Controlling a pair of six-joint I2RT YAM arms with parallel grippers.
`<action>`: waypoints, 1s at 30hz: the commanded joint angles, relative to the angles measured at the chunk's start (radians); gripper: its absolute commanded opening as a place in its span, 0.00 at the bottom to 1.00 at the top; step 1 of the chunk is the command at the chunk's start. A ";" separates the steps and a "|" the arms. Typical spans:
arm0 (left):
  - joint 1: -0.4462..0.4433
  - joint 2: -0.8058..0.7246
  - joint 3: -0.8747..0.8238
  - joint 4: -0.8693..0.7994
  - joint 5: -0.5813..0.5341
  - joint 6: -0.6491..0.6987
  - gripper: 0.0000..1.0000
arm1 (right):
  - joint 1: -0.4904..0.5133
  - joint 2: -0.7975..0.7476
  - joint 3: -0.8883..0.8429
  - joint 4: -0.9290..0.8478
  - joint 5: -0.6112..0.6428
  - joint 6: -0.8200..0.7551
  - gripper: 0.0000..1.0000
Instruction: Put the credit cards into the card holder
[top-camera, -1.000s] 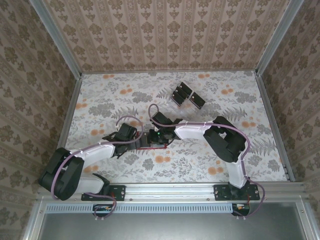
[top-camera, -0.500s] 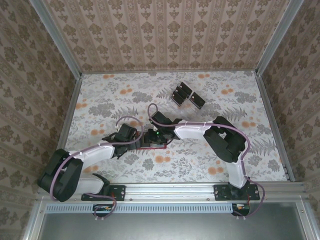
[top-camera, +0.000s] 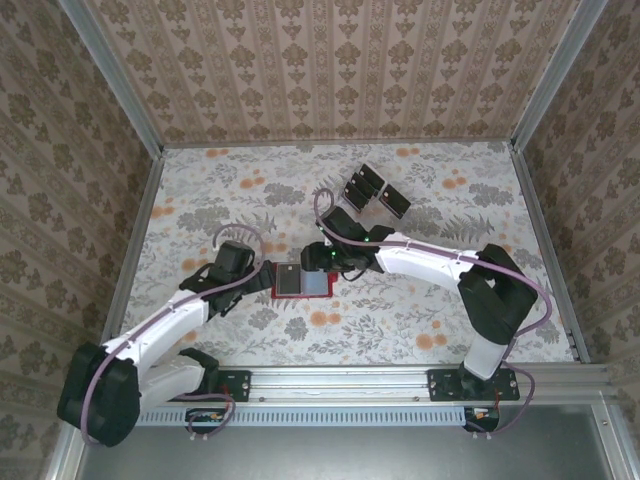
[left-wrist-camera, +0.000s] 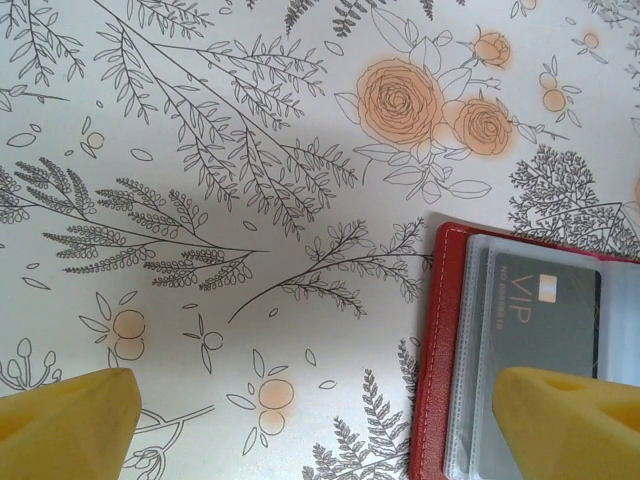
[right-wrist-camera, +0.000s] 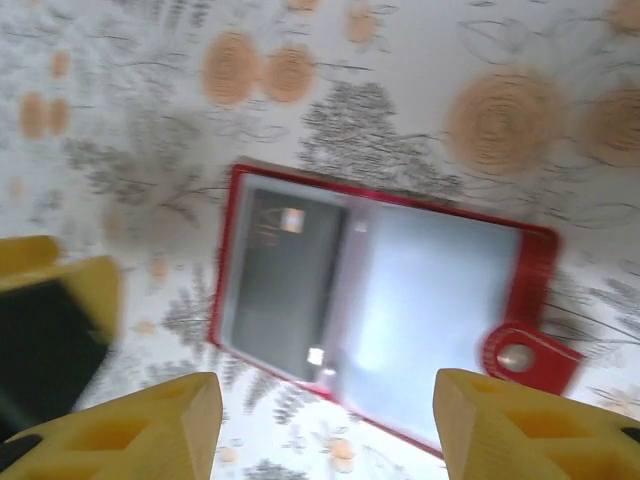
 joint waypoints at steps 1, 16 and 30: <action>0.018 0.002 0.025 0.001 0.064 -0.003 1.00 | -0.003 0.020 0.017 -0.105 0.119 -0.075 0.61; 0.049 0.177 -0.009 0.281 0.255 -0.034 1.00 | -0.001 0.125 0.041 -0.099 0.138 -0.115 0.57; 0.031 0.277 -0.026 0.387 0.299 -0.040 1.00 | -0.002 0.153 0.029 -0.086 0.158 -0.104 0.26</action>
